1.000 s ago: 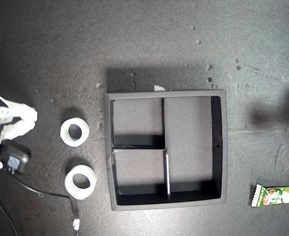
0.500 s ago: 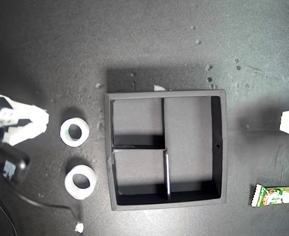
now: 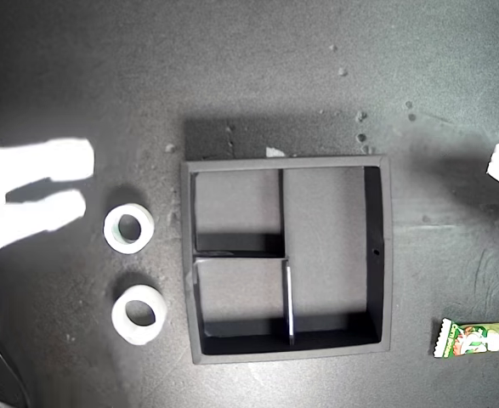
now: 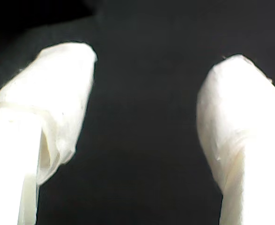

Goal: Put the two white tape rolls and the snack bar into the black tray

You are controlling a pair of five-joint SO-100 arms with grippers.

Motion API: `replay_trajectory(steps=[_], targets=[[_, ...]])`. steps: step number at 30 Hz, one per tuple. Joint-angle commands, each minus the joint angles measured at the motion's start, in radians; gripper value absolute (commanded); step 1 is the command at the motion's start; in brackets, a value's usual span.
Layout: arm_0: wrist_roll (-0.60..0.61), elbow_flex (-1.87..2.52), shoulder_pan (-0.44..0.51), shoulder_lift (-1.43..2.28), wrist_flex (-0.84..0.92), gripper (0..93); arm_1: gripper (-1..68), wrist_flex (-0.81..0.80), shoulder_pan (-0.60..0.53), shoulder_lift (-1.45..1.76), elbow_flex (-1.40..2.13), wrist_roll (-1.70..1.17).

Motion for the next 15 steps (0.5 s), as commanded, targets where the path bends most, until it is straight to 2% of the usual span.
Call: replay_trajectory(steps=[1,3,8,13,15], targets=[[-0.021,-0.212,0.058,-0.374,0.017,15.9,-0.5,-0.288,0.029,0.005,0.012,-0.304],[-0.054,-0.176,0.077,-0.426,0.006,15.8,-0.4,-0.491,-0.015,0.005,-0.002,-0.615],[-0.121,-0.038,0.166,-0.423,-0.104,15.8,2.0,-0.42,-0.193,0.005,-0.199,-1.094],[-0.167,0.026,0.219,-0.453,-0.164,15.6,11.2,-0.417,-0.288,-0.008,-0.295,-1.264],[-0.178,0.031,0.235,-0.485,-0.184,15.5,12.6,-0.403,-0.316,-0.009,-0.313,-1.313]])
